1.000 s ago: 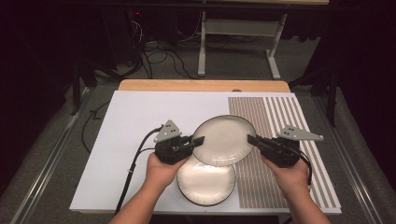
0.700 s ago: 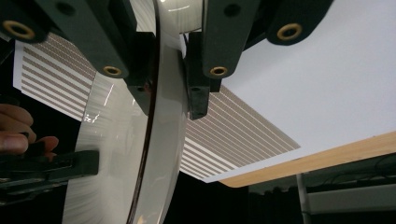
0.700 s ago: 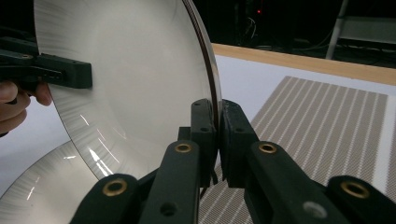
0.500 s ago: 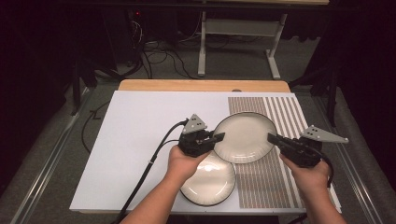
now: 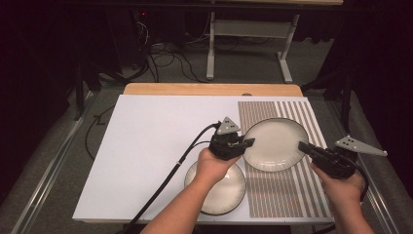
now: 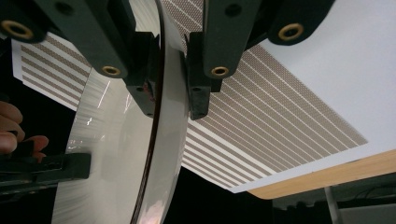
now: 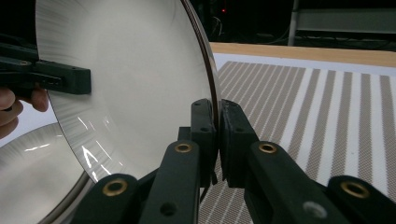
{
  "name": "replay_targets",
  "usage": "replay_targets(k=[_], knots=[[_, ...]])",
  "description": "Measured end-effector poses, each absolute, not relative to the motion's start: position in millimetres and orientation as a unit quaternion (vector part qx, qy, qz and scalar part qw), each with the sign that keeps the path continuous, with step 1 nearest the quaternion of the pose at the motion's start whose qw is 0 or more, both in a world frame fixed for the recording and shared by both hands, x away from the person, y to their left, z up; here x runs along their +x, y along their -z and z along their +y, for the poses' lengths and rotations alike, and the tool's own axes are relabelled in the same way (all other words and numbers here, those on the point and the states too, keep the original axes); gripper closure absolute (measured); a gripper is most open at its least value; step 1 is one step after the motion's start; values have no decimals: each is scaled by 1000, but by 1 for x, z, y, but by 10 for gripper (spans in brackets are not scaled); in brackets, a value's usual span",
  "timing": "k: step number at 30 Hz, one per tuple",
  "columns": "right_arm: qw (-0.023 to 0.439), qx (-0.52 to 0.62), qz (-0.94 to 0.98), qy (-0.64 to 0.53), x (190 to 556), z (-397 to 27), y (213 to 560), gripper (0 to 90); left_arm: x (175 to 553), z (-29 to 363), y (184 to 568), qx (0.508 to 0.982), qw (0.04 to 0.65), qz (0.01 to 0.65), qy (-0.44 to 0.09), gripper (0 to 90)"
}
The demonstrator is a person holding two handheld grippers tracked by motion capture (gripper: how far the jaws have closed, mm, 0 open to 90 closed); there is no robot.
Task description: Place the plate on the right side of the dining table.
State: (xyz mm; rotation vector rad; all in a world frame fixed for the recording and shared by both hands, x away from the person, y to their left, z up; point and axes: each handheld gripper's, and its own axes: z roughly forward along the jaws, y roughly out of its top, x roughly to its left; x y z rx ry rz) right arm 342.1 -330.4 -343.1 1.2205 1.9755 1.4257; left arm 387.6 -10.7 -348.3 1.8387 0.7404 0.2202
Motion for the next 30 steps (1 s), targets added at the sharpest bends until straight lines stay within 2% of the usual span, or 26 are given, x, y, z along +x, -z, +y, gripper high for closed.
replay_targets(k=[14, 30], knots=[[217, 467, 695, -502, 338, -361, 356, 878, 400, -46, 360, 787, 527, 313, -77, 766], [203, 502, 689, -482, 340, -376, 381, 876, 411, -70, 381, 803, 485, 343, -56, 747]])
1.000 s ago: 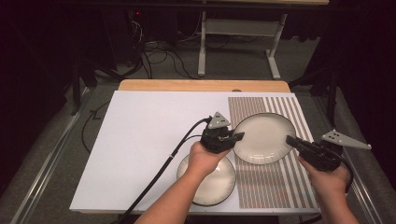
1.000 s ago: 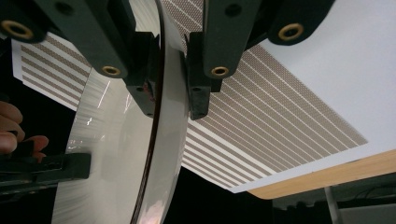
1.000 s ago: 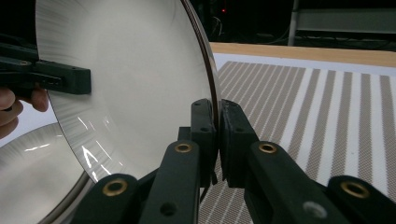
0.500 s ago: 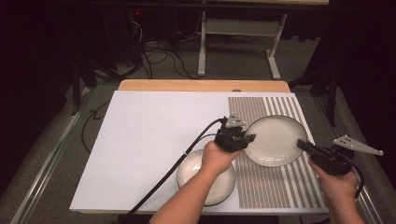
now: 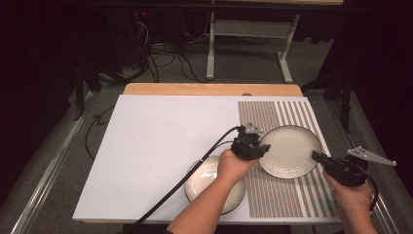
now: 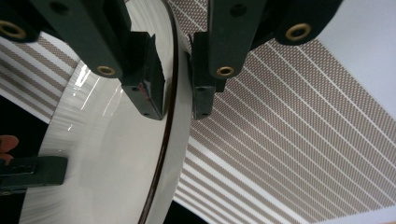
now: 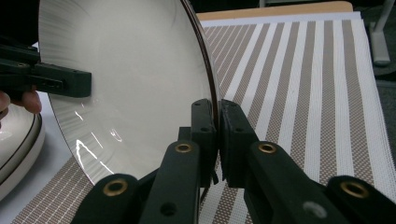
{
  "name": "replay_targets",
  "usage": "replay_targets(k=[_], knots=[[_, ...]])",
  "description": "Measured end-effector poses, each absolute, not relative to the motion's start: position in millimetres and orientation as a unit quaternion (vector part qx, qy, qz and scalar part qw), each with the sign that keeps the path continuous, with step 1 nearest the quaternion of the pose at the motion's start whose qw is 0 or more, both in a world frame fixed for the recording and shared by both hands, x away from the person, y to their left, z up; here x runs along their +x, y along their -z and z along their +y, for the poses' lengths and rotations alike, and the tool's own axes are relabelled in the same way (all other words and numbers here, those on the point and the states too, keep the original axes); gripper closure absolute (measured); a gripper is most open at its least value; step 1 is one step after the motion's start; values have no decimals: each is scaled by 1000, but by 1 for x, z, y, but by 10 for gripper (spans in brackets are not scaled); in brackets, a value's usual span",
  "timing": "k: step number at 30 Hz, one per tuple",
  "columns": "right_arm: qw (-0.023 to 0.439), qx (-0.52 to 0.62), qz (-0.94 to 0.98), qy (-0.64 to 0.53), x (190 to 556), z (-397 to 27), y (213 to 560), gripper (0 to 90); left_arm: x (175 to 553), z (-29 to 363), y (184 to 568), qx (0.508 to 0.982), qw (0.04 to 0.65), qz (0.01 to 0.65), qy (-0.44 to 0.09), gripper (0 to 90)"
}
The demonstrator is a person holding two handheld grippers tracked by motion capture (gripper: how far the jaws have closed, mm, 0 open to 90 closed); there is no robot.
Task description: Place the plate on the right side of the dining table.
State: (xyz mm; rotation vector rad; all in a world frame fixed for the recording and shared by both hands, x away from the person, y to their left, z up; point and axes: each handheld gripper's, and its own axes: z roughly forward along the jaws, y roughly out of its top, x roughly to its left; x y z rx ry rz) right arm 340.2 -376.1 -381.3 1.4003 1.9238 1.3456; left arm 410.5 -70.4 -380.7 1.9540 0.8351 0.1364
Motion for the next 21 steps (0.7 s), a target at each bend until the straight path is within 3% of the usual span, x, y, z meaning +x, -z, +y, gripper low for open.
replay_targets(k=[21], knots=[[206, 513, 691, -466, 344, -377, 391, 872, 415, -81, 390, 815, 450, 358, -66, 726]])
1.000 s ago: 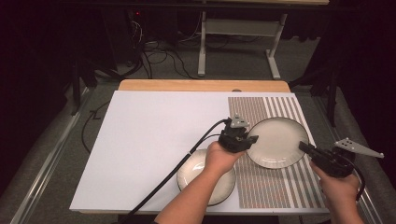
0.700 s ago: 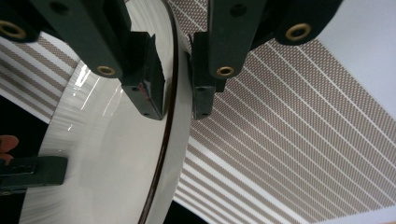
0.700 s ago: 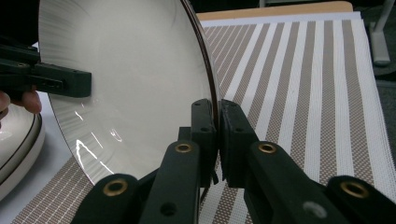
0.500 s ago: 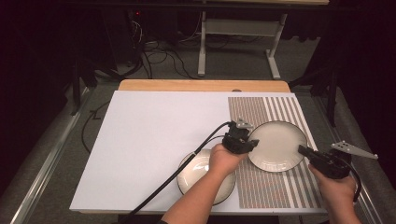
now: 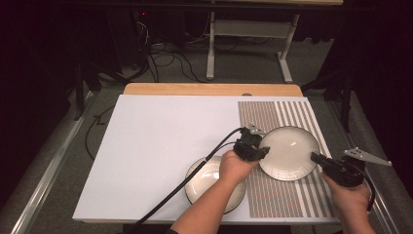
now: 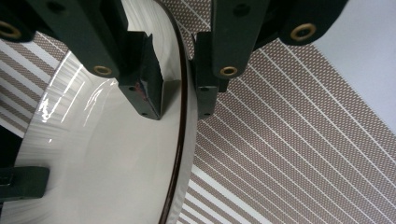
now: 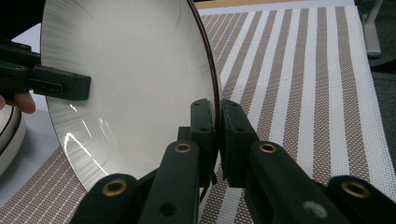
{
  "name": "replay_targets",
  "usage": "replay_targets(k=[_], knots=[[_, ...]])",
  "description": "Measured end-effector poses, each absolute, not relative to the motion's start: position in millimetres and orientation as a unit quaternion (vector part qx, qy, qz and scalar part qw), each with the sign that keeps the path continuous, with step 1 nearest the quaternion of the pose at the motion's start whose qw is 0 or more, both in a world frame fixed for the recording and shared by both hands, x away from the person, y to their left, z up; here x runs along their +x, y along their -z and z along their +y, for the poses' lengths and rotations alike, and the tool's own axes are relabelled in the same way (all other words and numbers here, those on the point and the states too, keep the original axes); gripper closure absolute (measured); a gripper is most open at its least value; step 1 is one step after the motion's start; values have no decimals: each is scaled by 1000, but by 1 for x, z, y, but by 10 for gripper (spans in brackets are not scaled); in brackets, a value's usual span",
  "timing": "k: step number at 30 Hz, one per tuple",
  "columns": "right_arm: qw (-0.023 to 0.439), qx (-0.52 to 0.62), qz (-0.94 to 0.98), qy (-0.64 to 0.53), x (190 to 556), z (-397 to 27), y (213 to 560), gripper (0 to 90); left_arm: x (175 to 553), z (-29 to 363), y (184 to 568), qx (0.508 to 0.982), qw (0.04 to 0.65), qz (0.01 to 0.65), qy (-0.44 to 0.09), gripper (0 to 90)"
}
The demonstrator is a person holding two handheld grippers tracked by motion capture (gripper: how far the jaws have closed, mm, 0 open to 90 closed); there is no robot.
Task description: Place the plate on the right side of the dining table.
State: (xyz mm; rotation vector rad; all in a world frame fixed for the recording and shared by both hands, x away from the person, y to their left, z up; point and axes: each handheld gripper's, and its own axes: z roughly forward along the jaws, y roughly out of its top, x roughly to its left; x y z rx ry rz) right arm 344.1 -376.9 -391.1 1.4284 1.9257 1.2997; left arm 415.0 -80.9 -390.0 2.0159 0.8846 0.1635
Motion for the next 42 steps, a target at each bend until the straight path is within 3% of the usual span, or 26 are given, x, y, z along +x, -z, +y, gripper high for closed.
replay_targets(k=[9, 15, 42], knots=[[209, 513, 690, -465, 345, -376, 391, 872, 416, -81, 390, 816, 442, 362, -84, 711], [212, 520, 689, -458, 347, -377, 392, 865, 411, -70, 380, 808, 459, 356, -99, 598], [212, 535, 692, -436, 362, -372, 391, 854, 369, 71, 361, 748, 503, 394, -177, 387]])
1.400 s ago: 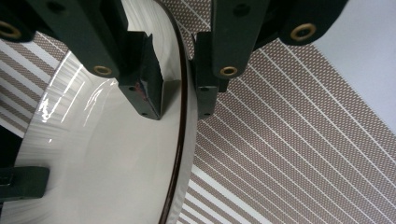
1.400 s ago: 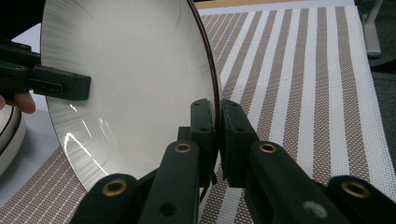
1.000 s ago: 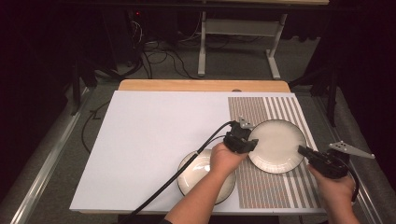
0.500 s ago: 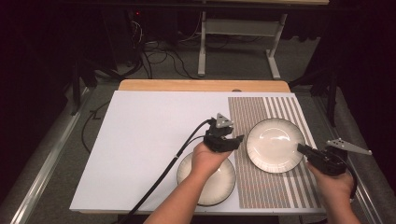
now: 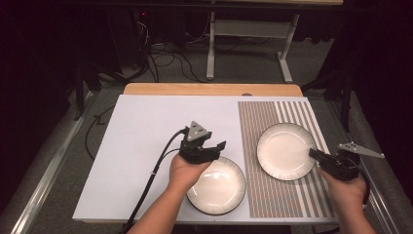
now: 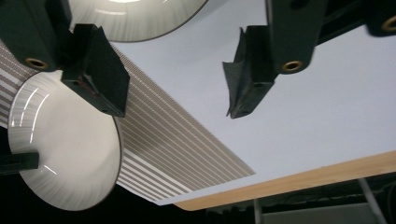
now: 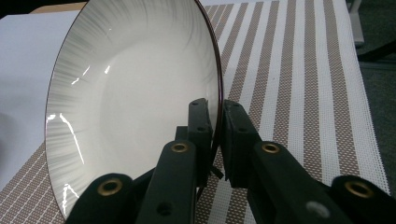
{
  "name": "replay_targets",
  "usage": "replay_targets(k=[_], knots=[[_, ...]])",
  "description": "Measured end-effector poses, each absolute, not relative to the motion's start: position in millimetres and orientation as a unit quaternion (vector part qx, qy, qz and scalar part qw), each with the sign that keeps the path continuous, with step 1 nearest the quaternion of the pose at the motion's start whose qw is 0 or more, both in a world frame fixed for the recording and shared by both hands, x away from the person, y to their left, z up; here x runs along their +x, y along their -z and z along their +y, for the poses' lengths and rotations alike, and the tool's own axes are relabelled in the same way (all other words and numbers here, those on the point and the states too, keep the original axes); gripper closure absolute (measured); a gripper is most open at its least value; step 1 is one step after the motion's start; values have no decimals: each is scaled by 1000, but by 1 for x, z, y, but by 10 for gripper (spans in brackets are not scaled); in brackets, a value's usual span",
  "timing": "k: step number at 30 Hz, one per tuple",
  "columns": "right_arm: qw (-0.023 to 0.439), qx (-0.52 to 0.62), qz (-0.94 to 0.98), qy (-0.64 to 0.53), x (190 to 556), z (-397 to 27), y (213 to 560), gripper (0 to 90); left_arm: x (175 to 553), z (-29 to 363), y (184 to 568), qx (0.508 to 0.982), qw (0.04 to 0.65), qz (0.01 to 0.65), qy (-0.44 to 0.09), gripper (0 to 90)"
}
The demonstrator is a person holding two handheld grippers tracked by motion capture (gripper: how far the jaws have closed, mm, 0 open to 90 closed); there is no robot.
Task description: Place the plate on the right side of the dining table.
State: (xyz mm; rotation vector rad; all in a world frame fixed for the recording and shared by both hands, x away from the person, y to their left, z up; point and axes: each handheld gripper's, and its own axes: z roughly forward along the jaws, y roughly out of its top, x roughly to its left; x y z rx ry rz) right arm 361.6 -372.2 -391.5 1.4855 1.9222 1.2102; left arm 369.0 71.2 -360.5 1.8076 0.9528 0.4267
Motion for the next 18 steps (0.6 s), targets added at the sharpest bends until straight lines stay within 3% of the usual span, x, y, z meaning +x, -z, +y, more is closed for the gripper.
replay_targets(k=[18], knots=[[207, 556, 686, -421, 372, -370, 395, 845, 333, 177, 373, 712, 517, 421, -220, 137]])
